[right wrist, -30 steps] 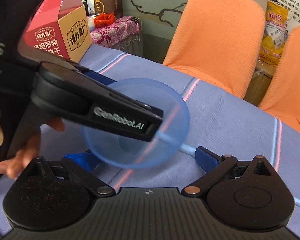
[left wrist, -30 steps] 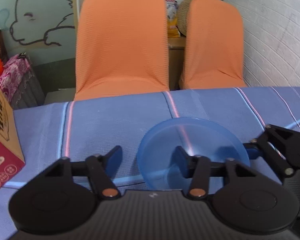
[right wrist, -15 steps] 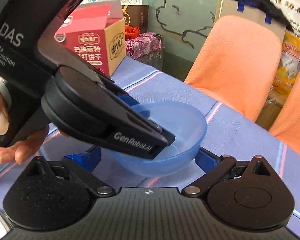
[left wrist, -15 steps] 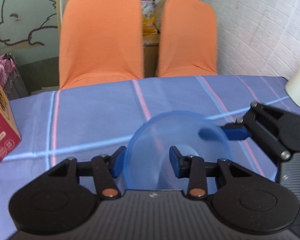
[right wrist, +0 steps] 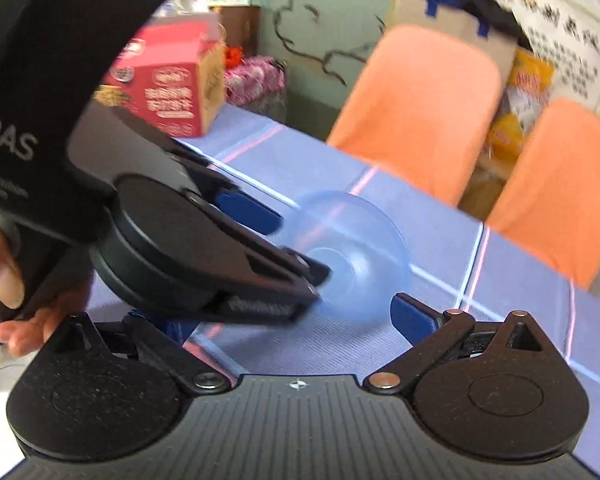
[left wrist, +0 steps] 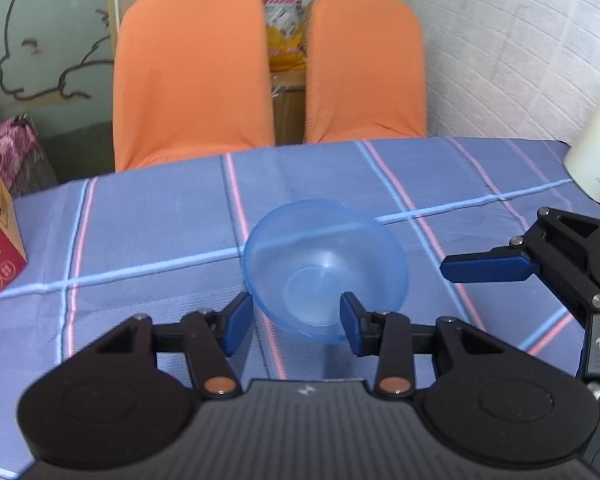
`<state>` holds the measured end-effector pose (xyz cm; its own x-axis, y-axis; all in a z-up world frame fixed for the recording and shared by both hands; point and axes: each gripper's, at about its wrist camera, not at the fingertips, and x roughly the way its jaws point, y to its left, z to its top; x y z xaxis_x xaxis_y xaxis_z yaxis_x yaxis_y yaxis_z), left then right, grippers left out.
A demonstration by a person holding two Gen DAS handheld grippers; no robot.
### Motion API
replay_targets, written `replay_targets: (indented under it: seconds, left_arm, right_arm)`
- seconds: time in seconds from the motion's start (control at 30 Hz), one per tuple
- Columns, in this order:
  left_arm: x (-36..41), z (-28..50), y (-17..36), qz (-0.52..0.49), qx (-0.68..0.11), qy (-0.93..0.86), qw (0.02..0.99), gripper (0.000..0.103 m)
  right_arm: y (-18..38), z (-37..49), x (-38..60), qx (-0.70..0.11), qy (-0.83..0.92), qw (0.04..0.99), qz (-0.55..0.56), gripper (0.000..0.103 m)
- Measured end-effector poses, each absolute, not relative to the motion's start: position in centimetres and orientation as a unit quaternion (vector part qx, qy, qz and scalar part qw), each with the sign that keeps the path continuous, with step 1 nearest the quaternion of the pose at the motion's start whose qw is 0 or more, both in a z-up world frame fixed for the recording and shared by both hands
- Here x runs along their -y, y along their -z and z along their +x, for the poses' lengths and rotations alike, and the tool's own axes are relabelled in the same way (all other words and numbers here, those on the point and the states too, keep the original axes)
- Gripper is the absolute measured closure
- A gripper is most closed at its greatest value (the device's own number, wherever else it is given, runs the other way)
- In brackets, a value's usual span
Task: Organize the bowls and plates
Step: 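Carry the blue bowl with the left tool into the white bowl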
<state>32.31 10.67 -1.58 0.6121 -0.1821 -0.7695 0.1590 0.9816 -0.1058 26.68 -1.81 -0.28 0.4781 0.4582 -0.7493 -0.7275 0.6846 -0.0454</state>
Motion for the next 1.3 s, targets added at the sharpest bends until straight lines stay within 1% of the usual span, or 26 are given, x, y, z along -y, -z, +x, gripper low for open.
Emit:
replay_targets:
  seconds: [0.13, 0.2, 0.23, 0.33, 0.57, 0.7, 0.8, 1.1, 1.2, 1.3]
  left_arm:
    - [-11.7, 33.1, 2.1, -0.027, -0.430, 0.092, 0.898, 0.063]
    - [-12.4, 33.1, 2.1, -0.036, -0.424, 0.098, 0.900, 0.051]
    - [-12.6, 33.2, 2.0, -0.041, -0.417, 0.098, 0.903, 0.048]
    - [-12.9, 34.1, 1.6, -0.059, -0.408, 0.097, 0.906, 0.048]
    - [-12.8, 36.1, 3.3, -0.067, -0.432, 0.097, 0.894, 0.048]
    - [-13.2, 36.3, 3.9, -0.067, -0.433, 0.097, 0.894, 0.048]
    - [-13.5, 36.4, 4.2, -0.070, -0.431, 0.098, 0.894, 0.048]
    - [-13.4, 36.2, 4.5, -0.061, -0.420, 0.103, 0.899, 0.048]
    - [-13.4, 36.1, 4.6, -0.060, -0.421, 0.105, 0.899, 0.047]
    - [-13.0, 36.0, 4.6, -0.049, -0.417, 0.102, 0.902, 0.047]
  right_arm:
    - [1.7, 28.3, 2.4, -0.388, -0.355, 0.836, -0.157, 0.014]
    - [2.1, 28.9, 2.7, -0.393, -0.356, 0.835, -0.147, 0.014]
    - [2.2, 28.9, 3.1, -0.393, -0.358, 0.835, -0.143, 0.014]
    - [2.7, 28.9, 3.8, -0.393, -0.358, 0.836, -0.138, 0.014]
    - [3.8, 29.3, 2.8, -0.402, -0.345, 0.837, -0.140, 0.014]
    - [5.2, 29.2, 2.2, -0.414, -0.338, 0.829, -0.165, 0.014]
    - [5.2, 29.4, 2.8, -0.409, -0.342, 0.833, -0.148, 0.012]
    - [5.5, 29.4, 2.8, -0.394, -0.341, 0.841, -0.146, 0.012]
    - [5.1, 30.2, 2.2, -0.406, -0.339, 0.835, -0.151, 0.013]
    - [5.4, 30.2, 2.1, -0.395, -0.341, 0.840, -0.150, 0.015]
